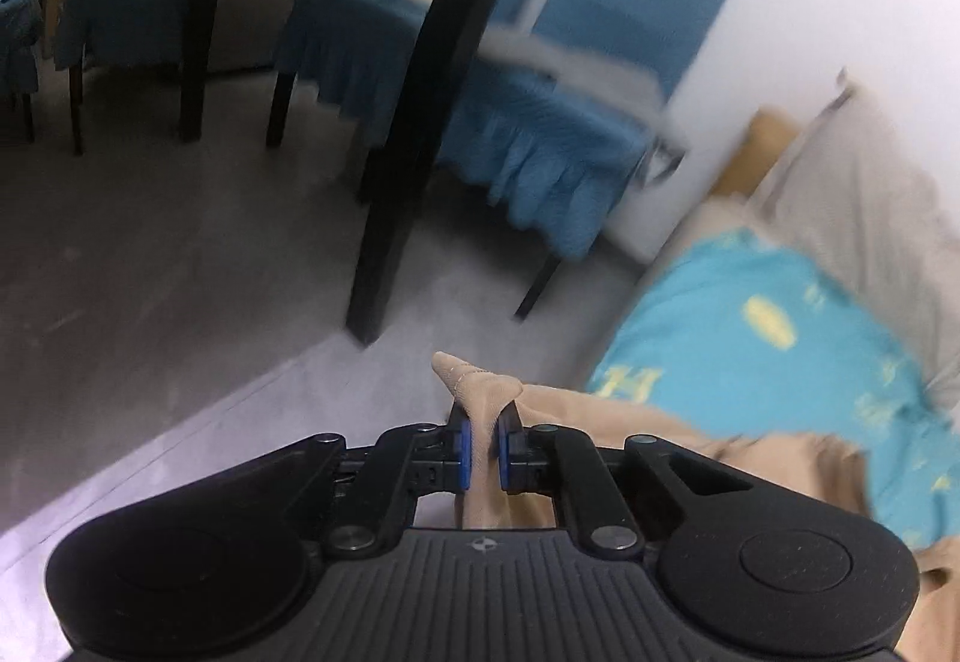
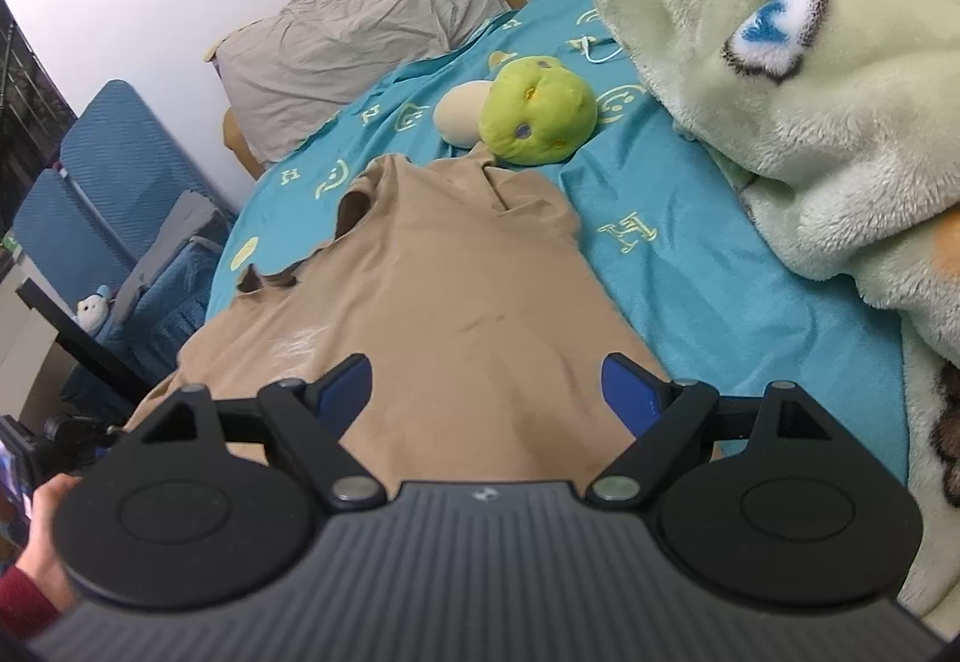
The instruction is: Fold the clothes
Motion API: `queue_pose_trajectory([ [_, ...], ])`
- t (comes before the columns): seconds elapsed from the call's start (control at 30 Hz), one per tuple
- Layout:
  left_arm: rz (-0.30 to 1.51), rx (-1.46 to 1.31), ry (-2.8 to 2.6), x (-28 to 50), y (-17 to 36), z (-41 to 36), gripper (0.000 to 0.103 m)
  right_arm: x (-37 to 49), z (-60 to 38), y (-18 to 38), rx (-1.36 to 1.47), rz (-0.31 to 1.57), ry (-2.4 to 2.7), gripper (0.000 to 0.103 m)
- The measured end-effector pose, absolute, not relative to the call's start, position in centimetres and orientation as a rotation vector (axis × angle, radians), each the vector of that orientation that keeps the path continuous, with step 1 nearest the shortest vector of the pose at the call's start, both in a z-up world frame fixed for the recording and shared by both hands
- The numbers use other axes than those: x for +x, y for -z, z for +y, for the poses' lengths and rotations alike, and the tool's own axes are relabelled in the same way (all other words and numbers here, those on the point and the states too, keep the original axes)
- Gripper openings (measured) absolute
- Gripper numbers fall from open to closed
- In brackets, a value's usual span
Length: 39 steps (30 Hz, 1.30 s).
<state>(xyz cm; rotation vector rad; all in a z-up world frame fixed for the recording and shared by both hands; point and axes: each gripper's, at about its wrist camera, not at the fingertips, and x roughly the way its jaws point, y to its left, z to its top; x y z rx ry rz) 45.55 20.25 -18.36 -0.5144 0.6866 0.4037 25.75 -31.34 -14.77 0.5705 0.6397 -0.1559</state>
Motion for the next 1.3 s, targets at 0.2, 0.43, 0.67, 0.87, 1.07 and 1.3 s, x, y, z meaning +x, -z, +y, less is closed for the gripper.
queue_pose_trajectory([
  [0.2,0.718,-0.529,-0.358,43.9,18.9,19.4,0.034,25.9,-30.7,14.6,0.512,0.631,0.147,0.085],
  [0.43,0.7,-0.326,-0.215,38.0,13.9,16.0,0.085,25.5,-29.4,13.8,0.438,0.6,0.115,0.085],
  [0.67,0.59,-0.117,-0.016,28.4,7.5,9.5,0.103,23.8,-28.2,12.3,0.386,0.528,0.084,0.085],
  [0.87,0.528,-0.056,0.117,21.9,4.1,4.4,0.103,22.3,-27.4,11.8,0.389,0.491,0.068,0.085],
  [1.07,0.492,-0.043,0.158,17.5,5.5,1.4,0.103,21.2,-27.0,11.7,0.388,0.482,0.073,0.085],
  [1.3,0.526,-0.048,0.174,15.5,8.0,1.6,0.103,20.8,-26.7,12.0,0.396,0.478,0.058,0.084],
])
